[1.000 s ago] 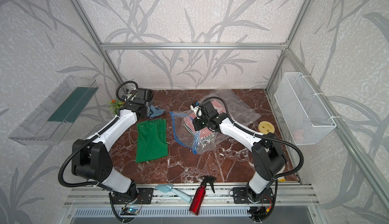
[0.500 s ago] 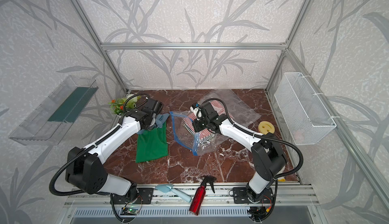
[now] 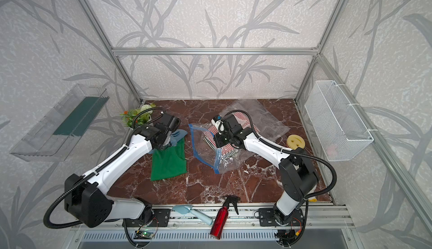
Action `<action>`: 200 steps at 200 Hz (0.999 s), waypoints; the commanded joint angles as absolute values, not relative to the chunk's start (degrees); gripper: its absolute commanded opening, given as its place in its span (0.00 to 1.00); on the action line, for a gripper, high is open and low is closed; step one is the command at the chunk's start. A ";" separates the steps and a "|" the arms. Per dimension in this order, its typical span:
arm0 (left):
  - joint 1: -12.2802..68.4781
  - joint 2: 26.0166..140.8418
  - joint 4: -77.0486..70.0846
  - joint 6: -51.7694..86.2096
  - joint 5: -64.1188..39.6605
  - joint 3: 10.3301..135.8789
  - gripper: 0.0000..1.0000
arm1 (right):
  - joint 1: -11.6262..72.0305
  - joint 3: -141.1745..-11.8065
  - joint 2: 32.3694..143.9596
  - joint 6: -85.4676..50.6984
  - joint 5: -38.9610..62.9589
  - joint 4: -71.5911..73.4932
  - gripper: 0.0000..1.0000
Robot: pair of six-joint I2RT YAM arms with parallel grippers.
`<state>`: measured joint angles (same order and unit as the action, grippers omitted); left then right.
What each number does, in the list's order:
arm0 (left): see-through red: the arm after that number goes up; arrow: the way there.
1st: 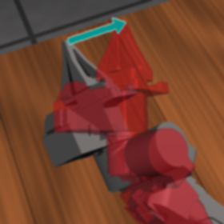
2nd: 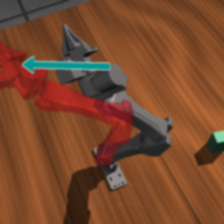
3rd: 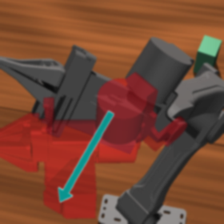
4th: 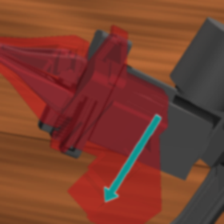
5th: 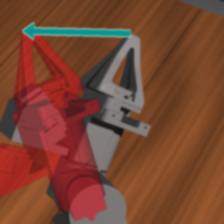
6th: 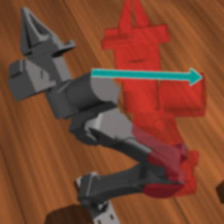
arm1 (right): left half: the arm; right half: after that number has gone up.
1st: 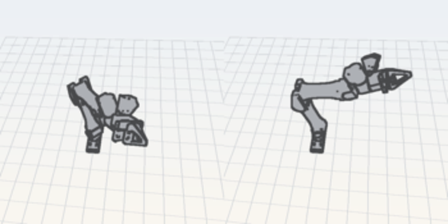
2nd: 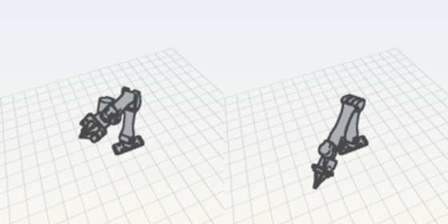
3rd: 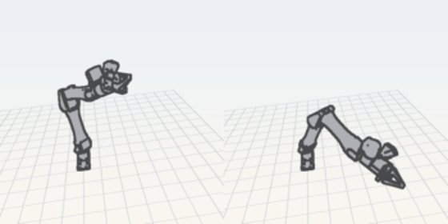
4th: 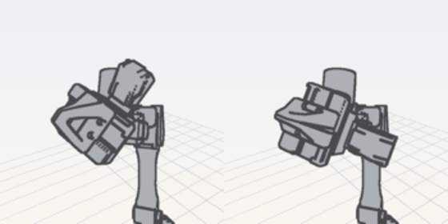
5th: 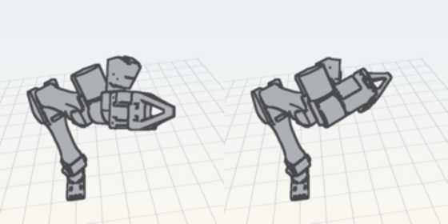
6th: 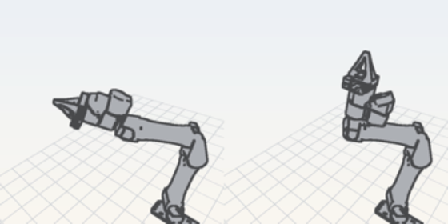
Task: Take the tank top out of the vacuum bag
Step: Place the tank top on the tank top.
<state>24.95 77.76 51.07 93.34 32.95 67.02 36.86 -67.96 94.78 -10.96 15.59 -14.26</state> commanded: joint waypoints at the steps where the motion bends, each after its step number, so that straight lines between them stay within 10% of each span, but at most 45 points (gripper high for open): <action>1: 26.32 75.75 54.19 97.60 33.24 62.91 0.09 | 37.40 -67.50 93.85 -11.34 16.75 -14.06 0.00; 119: 34.00 68.66 51.51 96.02 21.28 44.01 0.30 | 38.28 -68.70 96.65 -11.94 17.29 -13.75 0.00; 200: 37.60 69.83 59.25 63.41 16.36 51.91 0.33 | 39.60 -69.70 97.47 -12.92 17.40 -13.32 0.00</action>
<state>36.51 67.18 55.79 75.79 17.58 48.16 39.11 -68.29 97.10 -12.23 16.62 -13.56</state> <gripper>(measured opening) 0.330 0.048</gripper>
